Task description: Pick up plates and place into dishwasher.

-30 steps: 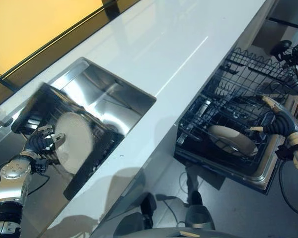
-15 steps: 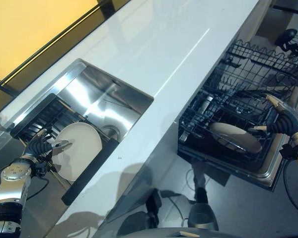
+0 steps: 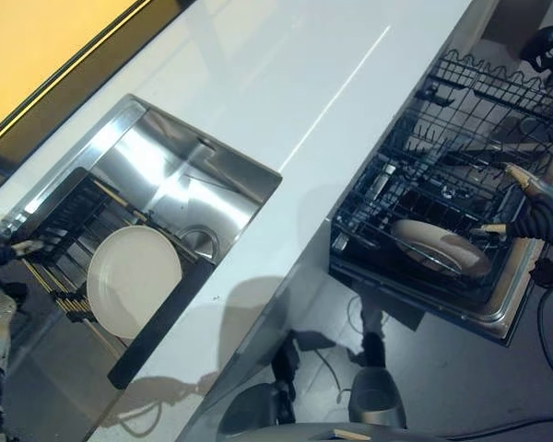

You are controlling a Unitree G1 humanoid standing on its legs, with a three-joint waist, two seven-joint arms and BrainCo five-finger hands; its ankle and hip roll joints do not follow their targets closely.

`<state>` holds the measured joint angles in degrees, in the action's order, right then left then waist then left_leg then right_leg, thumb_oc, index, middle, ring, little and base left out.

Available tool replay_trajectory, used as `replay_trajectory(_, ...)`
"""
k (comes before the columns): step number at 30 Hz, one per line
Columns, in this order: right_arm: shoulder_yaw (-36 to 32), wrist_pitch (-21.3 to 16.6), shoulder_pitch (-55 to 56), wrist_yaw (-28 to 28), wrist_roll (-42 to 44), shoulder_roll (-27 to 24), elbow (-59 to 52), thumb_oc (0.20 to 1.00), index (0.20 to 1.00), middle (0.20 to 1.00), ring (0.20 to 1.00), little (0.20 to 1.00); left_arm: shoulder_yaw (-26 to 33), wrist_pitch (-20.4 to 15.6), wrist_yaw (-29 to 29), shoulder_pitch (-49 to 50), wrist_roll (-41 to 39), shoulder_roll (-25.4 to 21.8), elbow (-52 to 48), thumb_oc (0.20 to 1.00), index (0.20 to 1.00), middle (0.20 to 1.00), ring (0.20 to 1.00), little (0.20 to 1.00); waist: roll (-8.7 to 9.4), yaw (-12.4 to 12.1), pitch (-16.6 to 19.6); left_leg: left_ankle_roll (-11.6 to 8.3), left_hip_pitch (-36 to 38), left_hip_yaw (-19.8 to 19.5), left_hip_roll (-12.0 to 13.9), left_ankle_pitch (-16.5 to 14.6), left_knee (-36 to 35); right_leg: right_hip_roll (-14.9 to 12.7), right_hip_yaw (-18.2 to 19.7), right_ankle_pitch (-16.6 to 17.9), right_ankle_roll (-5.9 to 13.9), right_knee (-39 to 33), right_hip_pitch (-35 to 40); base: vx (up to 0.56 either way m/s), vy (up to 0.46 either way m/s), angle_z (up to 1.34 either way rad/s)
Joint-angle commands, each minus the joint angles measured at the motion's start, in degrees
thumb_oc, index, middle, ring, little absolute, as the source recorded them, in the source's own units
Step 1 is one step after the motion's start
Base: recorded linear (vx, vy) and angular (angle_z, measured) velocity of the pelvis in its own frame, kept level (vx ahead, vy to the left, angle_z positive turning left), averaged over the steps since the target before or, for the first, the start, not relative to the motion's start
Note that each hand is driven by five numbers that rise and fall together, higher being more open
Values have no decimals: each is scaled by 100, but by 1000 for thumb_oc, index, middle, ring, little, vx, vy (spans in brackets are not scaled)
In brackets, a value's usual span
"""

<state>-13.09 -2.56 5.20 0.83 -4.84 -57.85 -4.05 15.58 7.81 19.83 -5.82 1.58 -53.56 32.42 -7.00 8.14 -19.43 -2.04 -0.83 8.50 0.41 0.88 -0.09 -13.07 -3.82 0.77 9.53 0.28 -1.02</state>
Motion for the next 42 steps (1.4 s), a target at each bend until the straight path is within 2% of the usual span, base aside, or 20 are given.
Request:
replay_trajectory(1, -365, -142, -229, -121, 232, -203, -323, 1000, 1000, 1000, 1000, 1000, 461, 136, 314, 22, 200, -510, -58, 1000, 1000, 1000, 1000, 1000, 220, -191, 265, -347, -279, -215, 257, -183, 517, -302, -47, -260, 19, 946, -508, 0, 0, 0)
replay_trajectory(8, -432, -186, -153, 2, 136, -71, -378, 1000, 1000, 1000, 1000, 1000, 617, 35, 322, 60, 152, -360, -821, 1000, 1000, 1000, 1000, 1000, 166, -201, 353, -357, -232, -230, 244, -187, 471, -315, -61, -313, 12, 975, -494, 6, 3, 3)
replay_trajectory(12, -460, -151, -118, 40, 118, -26, -428, 1000, 1000, 1000, 1000, 1000, 556, -258, 115, 89, 148, -338, -1302, 1000, 1000, 1000, 1000, 1000, 162, -187, 349, -364, -240, -229, 244, -181, 465, -302, -43, -319, 14, 989, -512, 4, 1, 3)
replay_trajectory(14, -454, -144, -98, 24, 81, 27, -455, 1000, 1000, 1000, 1000, 1000, 444, -588, -338, 70, -151, -242, -1642, 1000, 1000, 1000, 1000, 1000, 167, -181, 336, -367, -255, -219, 250, -184, 476, -298, -32, -324, 20, 1002, -533, 0, 0, 0)
replay_trajectory(15, -448, -125, -114, 9, 42, 76, -459, 1000, 1000, 1000, 1000, 1000, 307, -662, -787, 40, -453, -133, -2016, 1000, 1000, 1000, 1000, 1000, 172, -179, 302, -365, -276, -221, 254, -181, 491, -290, -28, -319, 21, 1015, -558, 0, 0, 0)
replay_trajectory(16, -454, -121, -111, 5, 24, 96, -462, 1000, 1000, 1000, 1000, 1000, 273, -684, -944, 47, -576, -78, -2134, 1000, 1000, 1000, 1000, 1000, 171, -183, 290, -364, -283, -223, 258, -180, 498, -284, -23, -317, 20, 1023, -568, -28, -31, 1)
replay_trajectory(19, -376, -107, -195, -58, -106, 209, -439, 1000, 1000, 1000, 1000, 1000, 26, -1130, -1692, 31, -1237, 158, -2534, 1000, 1000, 1000, 1000, 1000, 153, -191, 200, -353, -319, -233, 274, -158, 519, -260, 9, -304, 23, 1053, -612, 0, 0, 0)
replay_trajectory(23, -207, -136, -316, -174, -221, 238, -348, 1000, 1000, 1000, 1000, 1000, -259, -1393, -2104, -89, -1757, 190, -2354, 1000, 1000, 1000, 1000, 1000, 104, -141, 84, -345, -355, -198, 294, -131, 554, -267, 48, -275, 32, 1099, -678, -8, 23, -3)
replay_trajectory(28, -205, -221, -302, -190, -160, 78, -312, 1000, 1000, 1000, 1000, 1000, -555, -1481, -2378, -105, -1930, 99, -1929, 1000, 1000, 1000, 1000, 1000, 31, -59, -23, -336, -416, -163, 273, -100, 586, -299, 107, -248, 45, 1171, -803, -13, 70, -4)
replay_trajectory(33, -185, -269, -375, -200, -72, -169, -225, 1000, 1000, 1000, 1000, 1000, -757, -1436, -2357, -153, -2104, 114, -1388, 1000, 1000, 1000, 1000, 1000, -18, 4, -142, -328, -501, -152, 225, -77, 623, -319, 189, -232, 36, 1237, -936, -6, 81, -5)
replay_trajectory(42, -184, -302, -389, -250, -27, -221, -235, 1000, 1000, 1000, 1000, 1000, -701, -1346, -2096, -198, -2066, 198, -672, 1000, 1000, 1000, 1000, 1000, 49, -28, -246, -319, -616, -182, 183, -52, 638, -327, 169, -201, 18, 1259, -1043, -2, 5, 0)
